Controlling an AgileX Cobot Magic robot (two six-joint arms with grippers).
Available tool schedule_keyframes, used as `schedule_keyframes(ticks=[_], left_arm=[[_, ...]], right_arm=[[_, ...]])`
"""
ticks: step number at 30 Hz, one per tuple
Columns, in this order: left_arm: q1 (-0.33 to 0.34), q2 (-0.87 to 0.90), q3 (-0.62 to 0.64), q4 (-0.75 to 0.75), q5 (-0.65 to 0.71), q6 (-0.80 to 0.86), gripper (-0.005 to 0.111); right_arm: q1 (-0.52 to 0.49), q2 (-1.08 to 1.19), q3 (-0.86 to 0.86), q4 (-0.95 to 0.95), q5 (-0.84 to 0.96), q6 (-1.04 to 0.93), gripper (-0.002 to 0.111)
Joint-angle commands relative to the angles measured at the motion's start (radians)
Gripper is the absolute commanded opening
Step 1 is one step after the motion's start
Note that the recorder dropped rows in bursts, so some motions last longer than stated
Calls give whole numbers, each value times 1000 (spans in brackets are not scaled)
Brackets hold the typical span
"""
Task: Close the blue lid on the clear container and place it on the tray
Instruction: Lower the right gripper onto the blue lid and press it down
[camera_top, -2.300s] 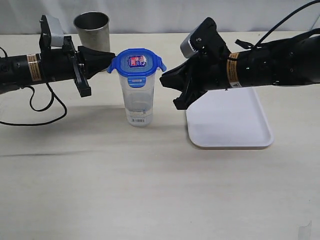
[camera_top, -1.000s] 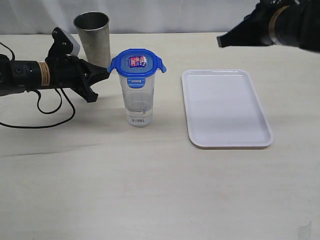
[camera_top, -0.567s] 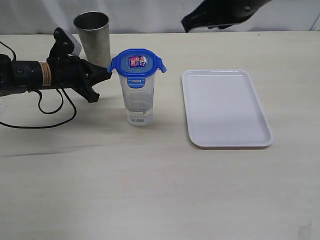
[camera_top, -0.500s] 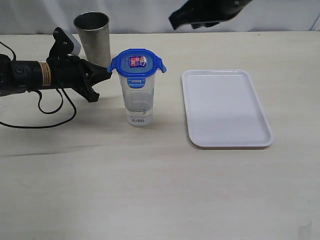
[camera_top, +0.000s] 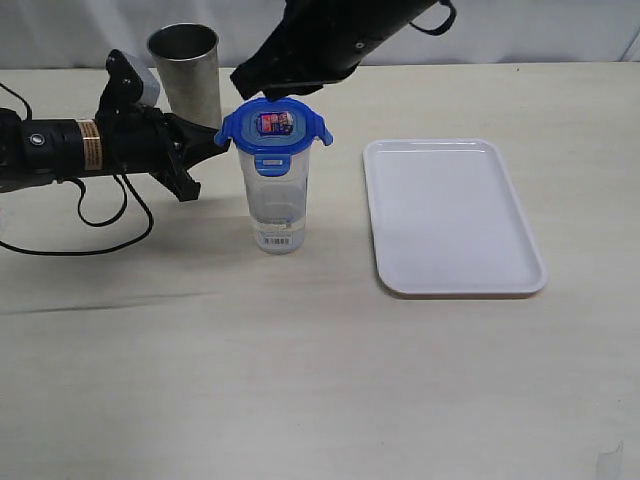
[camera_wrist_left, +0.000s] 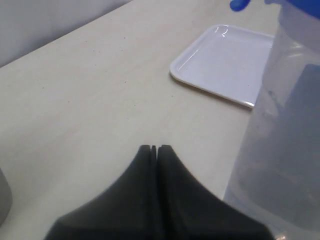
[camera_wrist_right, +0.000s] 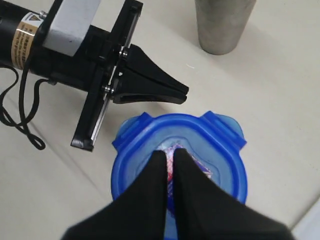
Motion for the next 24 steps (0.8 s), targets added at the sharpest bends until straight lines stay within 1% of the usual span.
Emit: schedule_keyframes(ticks=[1,13,24], left_arm=[[-3,0,-5,-2,-21,-9,0],[-3,0,-5,-7,-29,-9,0],[-3,0,-5,-11,-51,-6,0]], right_arm=[[10,27,-5,8,-41,-21,5],[10,91,-5,7,-39,-26,5],[10,94,-3,-15,-16,-32,5]])
